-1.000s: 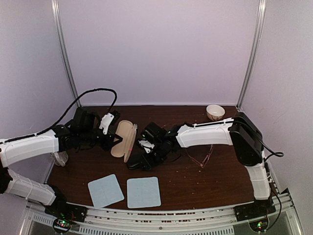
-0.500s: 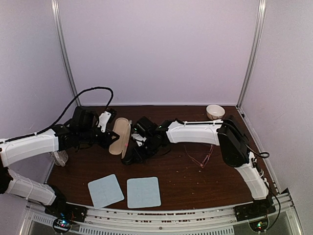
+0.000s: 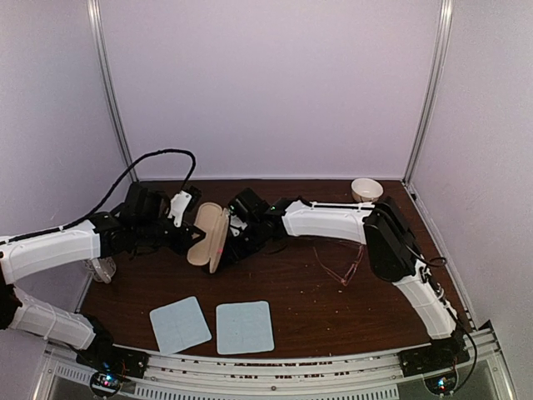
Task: Organize the sunglasses
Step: Move the sunglasses case to the center of the board, then place the opened sunglasses case at the center of the board.
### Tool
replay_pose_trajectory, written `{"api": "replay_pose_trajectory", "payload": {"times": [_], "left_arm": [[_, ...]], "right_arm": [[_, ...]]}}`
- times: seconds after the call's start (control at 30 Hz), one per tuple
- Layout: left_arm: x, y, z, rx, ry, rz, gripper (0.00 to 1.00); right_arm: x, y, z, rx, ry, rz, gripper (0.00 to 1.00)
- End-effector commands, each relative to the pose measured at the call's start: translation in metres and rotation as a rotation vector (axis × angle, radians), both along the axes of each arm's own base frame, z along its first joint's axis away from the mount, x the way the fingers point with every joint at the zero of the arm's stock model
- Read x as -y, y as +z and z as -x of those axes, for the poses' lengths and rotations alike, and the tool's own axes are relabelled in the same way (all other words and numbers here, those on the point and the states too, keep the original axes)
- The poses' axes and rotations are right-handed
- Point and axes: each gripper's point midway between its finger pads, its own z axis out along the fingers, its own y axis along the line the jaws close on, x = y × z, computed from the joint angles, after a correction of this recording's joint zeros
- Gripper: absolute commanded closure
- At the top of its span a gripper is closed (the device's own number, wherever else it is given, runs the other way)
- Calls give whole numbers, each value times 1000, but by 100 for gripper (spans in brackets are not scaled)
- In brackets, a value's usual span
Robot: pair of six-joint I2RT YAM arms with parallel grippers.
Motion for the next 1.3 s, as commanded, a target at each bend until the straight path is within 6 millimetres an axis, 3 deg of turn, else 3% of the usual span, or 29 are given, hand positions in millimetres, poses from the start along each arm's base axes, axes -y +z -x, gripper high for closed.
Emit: {"api": "replay_pose_trajectory", "payload": {"times": [0.0, 0.17, 0.27, 0.4, 0.53, 0.67, 0.87, 1.27], "left_arm": [[16, 15, 0, 28, -67, 28, 100], [20, 12, -3, 15, -76, 15, 100], [27, 10, -6, 4, -88, -5, 100], [38, 7, -7, -14, -115, -31, 100], [49, 1, -11, -31, -139, -63, 100], [64, -15, -17, -67, -151, -137, 100], [69, -48, -33, -179, -101, -338, 100], [53, -76, -40, -250, 16, -646, 100]], "right_arm": [[1, 51, 4, 59, 31, -111, 49], [19, 85, 5, 84, 12, -156, 48], [44, 108, -1, 116, -40, -173, 48], [100, 115, -15, 146, -170, -131, 47], [167, 108, -25, 159, -324, -59, 46], [210, 102, -21, 181, -408, 2, 46], [226, 86, -7, 143, -420, 30, 46], [220, 76, -2, 102, -395, 26, 45]]}}
